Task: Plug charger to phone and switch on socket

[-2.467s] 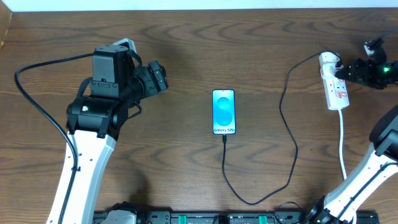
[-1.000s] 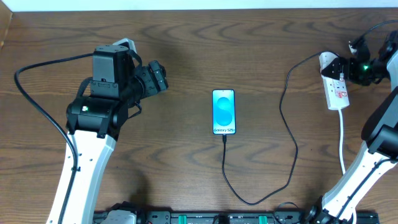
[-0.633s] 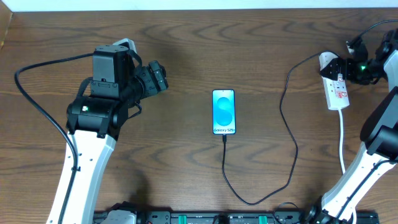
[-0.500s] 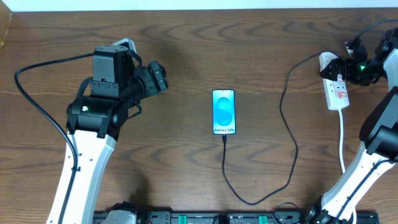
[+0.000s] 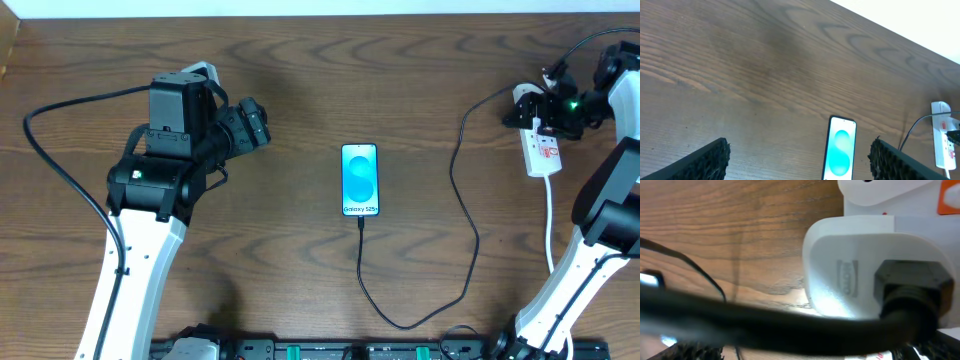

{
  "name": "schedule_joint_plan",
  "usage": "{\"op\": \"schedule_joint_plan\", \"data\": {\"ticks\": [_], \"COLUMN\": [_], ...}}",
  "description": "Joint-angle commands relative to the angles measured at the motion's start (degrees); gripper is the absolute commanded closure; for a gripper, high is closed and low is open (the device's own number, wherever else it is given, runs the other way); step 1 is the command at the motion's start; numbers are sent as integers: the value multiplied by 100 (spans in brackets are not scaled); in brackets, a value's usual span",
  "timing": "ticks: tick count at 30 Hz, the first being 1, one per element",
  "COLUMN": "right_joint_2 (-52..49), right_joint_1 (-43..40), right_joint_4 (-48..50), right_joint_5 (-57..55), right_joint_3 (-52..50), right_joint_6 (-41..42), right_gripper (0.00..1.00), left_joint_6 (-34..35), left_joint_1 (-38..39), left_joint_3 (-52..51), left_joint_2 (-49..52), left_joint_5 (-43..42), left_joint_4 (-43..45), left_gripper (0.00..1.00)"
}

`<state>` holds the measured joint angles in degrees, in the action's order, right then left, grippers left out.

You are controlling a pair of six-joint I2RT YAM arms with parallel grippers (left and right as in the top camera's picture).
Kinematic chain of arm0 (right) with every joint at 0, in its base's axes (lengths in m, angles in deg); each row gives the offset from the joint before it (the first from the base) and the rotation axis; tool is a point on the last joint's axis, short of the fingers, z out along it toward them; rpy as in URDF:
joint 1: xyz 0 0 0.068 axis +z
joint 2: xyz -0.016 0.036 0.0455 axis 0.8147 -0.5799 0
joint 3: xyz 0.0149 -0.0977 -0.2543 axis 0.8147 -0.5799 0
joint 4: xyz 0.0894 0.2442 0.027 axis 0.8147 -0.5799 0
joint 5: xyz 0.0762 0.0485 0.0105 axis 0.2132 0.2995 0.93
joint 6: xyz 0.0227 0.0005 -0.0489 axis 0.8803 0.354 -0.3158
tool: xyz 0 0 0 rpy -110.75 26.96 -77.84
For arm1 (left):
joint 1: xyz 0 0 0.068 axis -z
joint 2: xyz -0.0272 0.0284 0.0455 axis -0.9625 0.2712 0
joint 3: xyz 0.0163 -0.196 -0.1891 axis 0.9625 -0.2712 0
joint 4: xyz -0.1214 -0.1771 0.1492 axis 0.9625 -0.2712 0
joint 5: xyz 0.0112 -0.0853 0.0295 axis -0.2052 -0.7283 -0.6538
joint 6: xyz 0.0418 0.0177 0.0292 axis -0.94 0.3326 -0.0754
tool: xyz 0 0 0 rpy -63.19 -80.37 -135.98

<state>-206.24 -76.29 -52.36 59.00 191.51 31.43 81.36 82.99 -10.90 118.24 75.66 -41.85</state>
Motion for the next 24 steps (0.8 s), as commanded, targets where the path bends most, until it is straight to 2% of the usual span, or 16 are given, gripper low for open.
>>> {"op": "schedule_joint_plan", "data": {"ticks": [1, 4, 13, 24], "right_joint_2": [-212, -212, -212, -188], "right_joint_1": [116, 116, 116, 114], "right_joint_4": [175, 269, 479, 50], "right_joint_5": [-850, -1309, -1200, -942], "right_joint_3": [26, 28, 28, 103], "right_joint_6": [59, 144, 144, 212], "right_gripper": [1, 1, 1, 1], "left_joint_6": [-79, -79, -79, -79], "left_joint_1": [-9, -9, -9, -9], "left_joint_3": [13, 13, 13, 13], "left_joint_2": [-15, -15, -15, -15], "left_joint_5": [55, 55, 55, 55], "left_joint_4": [-13, -15, -13, -13], "left_gripper": [11, 11, 11, 11]}}
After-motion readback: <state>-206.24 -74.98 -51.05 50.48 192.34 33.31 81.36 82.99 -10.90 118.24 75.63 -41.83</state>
